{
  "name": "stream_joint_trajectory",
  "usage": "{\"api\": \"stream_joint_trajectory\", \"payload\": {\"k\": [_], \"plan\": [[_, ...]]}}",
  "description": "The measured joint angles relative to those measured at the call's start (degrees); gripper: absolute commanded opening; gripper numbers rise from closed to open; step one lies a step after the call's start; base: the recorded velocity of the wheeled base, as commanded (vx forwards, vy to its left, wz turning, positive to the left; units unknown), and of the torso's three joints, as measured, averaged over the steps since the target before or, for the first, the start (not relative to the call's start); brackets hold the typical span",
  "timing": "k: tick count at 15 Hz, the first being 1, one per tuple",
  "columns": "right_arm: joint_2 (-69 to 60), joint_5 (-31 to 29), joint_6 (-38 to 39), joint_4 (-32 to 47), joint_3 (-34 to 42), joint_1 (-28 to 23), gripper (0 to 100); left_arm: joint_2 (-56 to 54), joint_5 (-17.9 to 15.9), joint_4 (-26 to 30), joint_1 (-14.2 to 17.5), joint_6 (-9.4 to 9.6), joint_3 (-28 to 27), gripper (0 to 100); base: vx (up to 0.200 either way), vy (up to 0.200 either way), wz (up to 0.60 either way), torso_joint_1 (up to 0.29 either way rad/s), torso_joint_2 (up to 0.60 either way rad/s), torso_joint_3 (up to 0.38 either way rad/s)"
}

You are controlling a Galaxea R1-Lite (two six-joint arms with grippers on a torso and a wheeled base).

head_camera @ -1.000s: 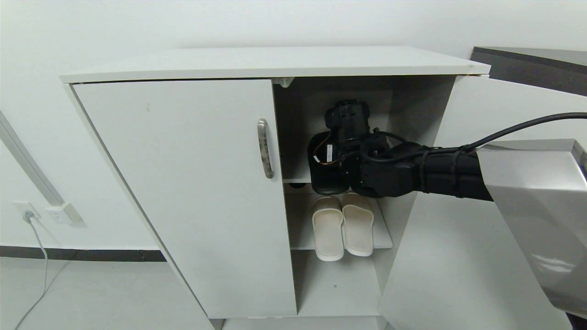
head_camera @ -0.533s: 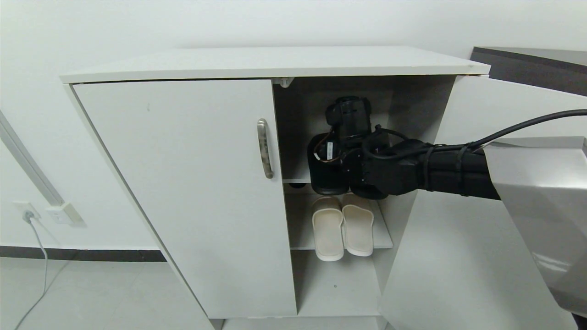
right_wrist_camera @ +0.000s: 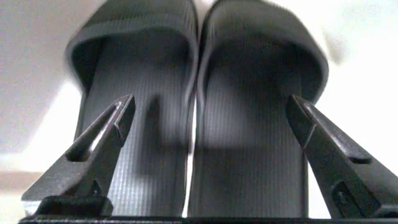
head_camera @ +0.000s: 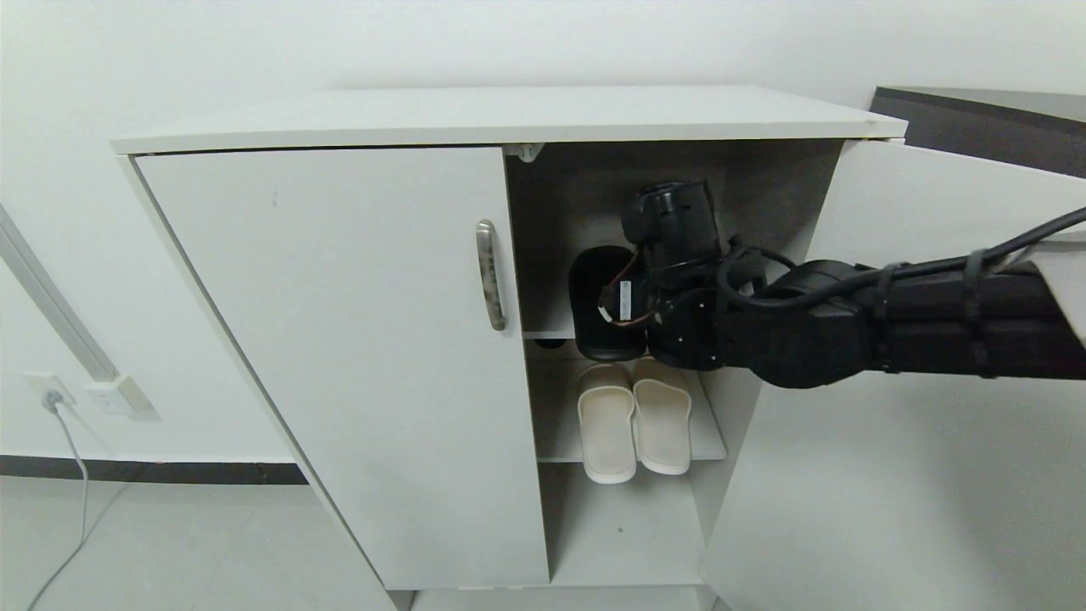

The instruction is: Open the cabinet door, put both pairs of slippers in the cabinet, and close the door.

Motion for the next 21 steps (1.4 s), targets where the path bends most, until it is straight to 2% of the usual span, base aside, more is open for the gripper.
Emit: {"api": "stream_joint_trajectory", "payload": {"k": [5,6,9,13,21], "plan": [[-13.02,1.85,0.61,-8.41,21.83,5.32,100,0.02,-0.06,0.0,0.0,0.05,0.0,0,0.0,0.0,0.0,0.0,0.0,0.0],[-15.45,2.6,0.63,-10.59,26.17,6.41,0,0.02,-0.06,-0.02,0.0,0.05,0.0,0,0.0,0.0,0.0,0.0,0.0,0.0],[-20.81,6.27,0.67,-19.19,36.52,9.06,0,0.02,-0.06,0.0,0.0,0.1,0.0,0,0.0,0.0,0.0,0.0,0.0,0.0],[-22.55,10.57,-0.35,-28.04,44.64,10.24,0,0.02,-0.11,-0.02,0.0,0.02,0.0,0,0.0,0.0,0.0,0.0,0.0,0.0],[-21.5,10.84,-1.5,-30.42,47.29,11.54,0,0.02,-0.17,-0.02,0.0,0.0,0.0,0,0.0,0.0,0.0,0.0,0.0,0.0]]}}
